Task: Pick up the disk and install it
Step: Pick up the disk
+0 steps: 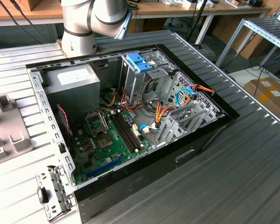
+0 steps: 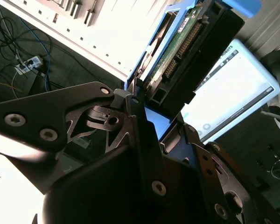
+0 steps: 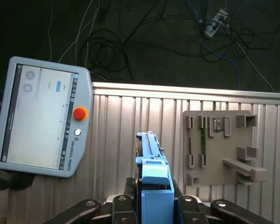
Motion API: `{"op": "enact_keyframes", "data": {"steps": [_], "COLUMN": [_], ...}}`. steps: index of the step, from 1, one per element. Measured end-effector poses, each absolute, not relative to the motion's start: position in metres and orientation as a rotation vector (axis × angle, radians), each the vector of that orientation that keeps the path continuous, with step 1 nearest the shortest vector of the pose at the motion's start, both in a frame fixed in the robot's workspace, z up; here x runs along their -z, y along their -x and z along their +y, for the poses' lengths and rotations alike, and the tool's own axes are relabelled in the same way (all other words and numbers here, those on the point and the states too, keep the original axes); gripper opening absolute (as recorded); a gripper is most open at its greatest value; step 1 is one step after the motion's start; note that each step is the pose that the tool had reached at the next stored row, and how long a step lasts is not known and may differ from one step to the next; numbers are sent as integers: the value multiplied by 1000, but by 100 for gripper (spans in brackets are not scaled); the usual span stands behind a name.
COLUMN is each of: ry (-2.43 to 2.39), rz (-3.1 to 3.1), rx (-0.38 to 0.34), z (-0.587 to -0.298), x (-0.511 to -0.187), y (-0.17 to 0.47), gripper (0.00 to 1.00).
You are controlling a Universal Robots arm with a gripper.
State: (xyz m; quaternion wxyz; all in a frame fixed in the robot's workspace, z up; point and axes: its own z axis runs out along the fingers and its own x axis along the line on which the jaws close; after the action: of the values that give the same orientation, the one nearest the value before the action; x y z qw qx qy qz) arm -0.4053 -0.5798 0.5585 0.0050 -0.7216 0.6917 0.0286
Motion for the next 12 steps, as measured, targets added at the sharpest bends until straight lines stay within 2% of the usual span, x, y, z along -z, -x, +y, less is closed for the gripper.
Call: {"op": "enact_keyframes", "data": {"steps": [12], "ry": [2260], "rz": [2166], "rx": [-90], "z": [-586], "x": [-558], "y": [404], "gripper": [37]}}
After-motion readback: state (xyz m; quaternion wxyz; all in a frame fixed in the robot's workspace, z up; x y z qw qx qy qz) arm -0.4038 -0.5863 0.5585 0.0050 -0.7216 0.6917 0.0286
